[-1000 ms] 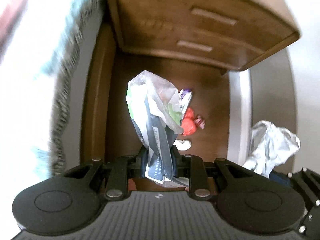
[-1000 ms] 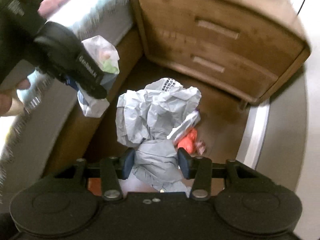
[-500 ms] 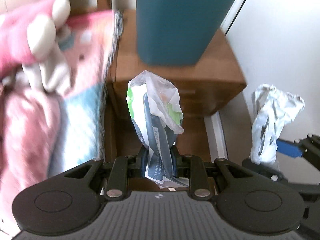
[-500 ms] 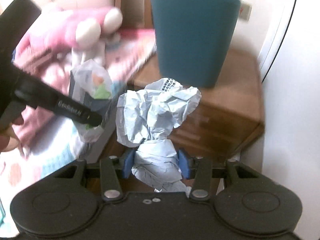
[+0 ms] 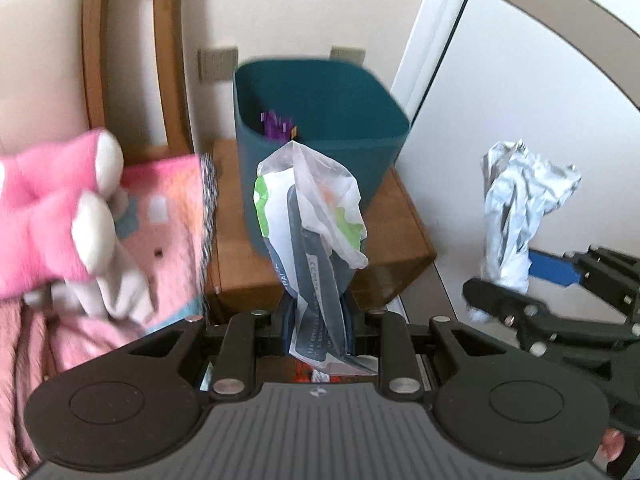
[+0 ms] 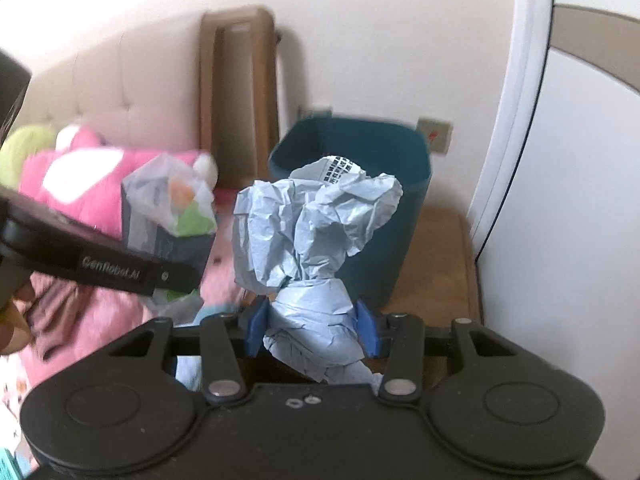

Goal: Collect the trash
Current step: 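Lift plastic bag and crumpled paper up toward the teal bin, then open both tools over the bin dropping plastic bag and paper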

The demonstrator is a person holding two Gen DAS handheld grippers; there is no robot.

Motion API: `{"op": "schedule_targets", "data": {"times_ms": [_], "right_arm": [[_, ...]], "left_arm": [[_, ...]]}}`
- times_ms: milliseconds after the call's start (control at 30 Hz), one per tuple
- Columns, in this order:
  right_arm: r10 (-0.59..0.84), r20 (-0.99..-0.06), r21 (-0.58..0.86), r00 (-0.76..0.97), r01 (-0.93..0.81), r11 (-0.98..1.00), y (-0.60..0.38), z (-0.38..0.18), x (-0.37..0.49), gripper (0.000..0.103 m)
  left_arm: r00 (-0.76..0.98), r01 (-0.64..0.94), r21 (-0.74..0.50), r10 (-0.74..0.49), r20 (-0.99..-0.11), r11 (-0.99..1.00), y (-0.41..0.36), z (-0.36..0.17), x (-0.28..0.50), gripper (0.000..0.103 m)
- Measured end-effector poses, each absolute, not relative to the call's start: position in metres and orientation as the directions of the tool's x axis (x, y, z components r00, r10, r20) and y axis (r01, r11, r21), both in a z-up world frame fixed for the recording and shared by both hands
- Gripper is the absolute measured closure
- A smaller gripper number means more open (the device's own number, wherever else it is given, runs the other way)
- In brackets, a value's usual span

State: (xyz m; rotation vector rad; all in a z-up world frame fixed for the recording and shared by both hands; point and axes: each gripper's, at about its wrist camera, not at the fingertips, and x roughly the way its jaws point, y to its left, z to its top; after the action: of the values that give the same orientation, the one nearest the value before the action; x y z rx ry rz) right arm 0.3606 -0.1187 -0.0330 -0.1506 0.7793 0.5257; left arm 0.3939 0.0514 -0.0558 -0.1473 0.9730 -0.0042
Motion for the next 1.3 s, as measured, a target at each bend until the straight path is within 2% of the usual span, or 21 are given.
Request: {"op": "schedule_targets", "data": {"times_ms": [333, 600, 833, 1300], "right_arm": [[0.441, -0.631, 0.064, 0.638, -0.524, 0.849, -0.134, 0.001, 0.455, 0.057], [0.464, -0.681, 0.070, 0.566, -0.580, 0.811, -0.130, -0.021, 0.569, 0.057], [0.467, -0.729, 0.092, 0.500, -0.605, 0.791, -0.108, -0.057, 0.638, 0.057], [0.422, -0.814, 0.007, 0.400, -0.718, 0.696, -0.072, -0.109, 0.659, 0.057]], "left_arm": [[0.592, -0.144, -0.088, 0.014, -0.806, 0.986, 0.050, -0.028, 0.488, 0.080], [0.546, -0.237, -0.055, 0.086, -0.833, 0.970, 0.036, -0.047, 0.596, 0.080], [0.465, -0.306, -0.036, 0.116, -0.878, 0.951, 0.042, -0.081, 0.662, 0.080], [0.305, -0.295, 0.030, 0.124, -0.944, 0.955, 0.041, -0.152, 0.694, 0.080]]}}
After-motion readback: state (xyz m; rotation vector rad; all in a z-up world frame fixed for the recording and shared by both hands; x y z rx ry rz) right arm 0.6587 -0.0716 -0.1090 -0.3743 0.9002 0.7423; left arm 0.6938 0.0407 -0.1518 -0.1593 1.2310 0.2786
